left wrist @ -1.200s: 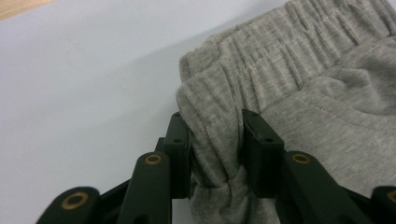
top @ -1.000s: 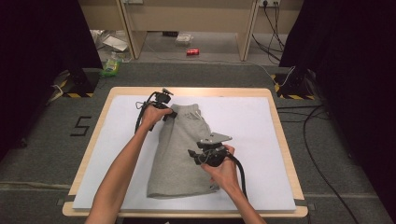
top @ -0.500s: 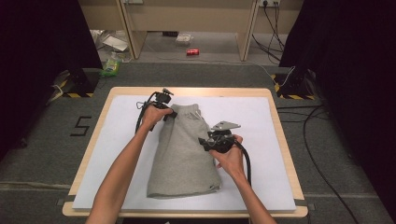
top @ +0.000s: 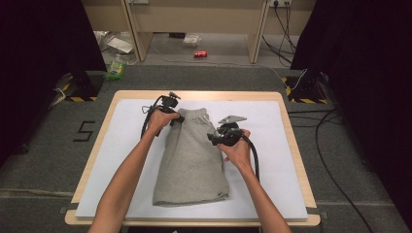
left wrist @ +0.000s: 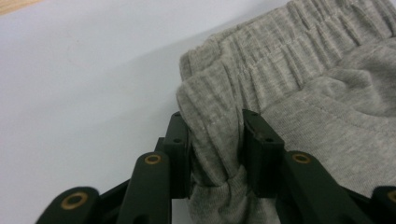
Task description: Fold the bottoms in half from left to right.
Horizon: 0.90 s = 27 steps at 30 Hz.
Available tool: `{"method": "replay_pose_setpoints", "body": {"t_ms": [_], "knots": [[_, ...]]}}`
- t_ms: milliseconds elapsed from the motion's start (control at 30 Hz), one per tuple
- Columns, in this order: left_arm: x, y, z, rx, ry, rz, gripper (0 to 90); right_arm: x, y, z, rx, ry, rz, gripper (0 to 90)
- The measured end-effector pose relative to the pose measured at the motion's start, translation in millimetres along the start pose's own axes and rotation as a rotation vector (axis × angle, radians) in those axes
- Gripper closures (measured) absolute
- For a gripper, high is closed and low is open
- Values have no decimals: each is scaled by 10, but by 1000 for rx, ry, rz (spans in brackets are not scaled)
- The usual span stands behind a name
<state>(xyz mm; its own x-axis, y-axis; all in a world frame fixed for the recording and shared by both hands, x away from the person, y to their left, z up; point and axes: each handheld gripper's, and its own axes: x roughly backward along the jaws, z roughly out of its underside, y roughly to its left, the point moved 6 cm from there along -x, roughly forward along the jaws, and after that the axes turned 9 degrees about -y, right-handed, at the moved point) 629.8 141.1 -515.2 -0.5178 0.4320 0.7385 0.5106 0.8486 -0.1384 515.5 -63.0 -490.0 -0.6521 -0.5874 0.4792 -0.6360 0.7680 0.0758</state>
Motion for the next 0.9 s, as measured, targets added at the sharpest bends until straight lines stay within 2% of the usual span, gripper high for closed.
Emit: {"method": "replay_pose_setpoints", "body": {"t_ms": [133,267,467,533,600,667,800,900], "knots": [[-5,5,-3,4,2,5,656,-82,-51,-54,-5,-1,4,470],[-10,25,1,28,-1,23,652,-167,-91,-107,-16,6,4,458],[-15,39,-3,34,4,38,650,-285,-187,-231,-39,0,10,452],[-14,44,-1,36,5,40,649,-310,-221,-262,-32,5,20,452],[-13,43,0,33,5,40,649,-328,-244,-293,-22,9,30,454],[-13,38,2,32,1,35,649,-350,-262,-312,-38,9,24,453],[-12,27,-1,21,5,25,649,-404,-314,-334,-36,25,41,450],[-11,27,0,23,3,25,649,-441,-336,-356,-42,15,39,449]]}}
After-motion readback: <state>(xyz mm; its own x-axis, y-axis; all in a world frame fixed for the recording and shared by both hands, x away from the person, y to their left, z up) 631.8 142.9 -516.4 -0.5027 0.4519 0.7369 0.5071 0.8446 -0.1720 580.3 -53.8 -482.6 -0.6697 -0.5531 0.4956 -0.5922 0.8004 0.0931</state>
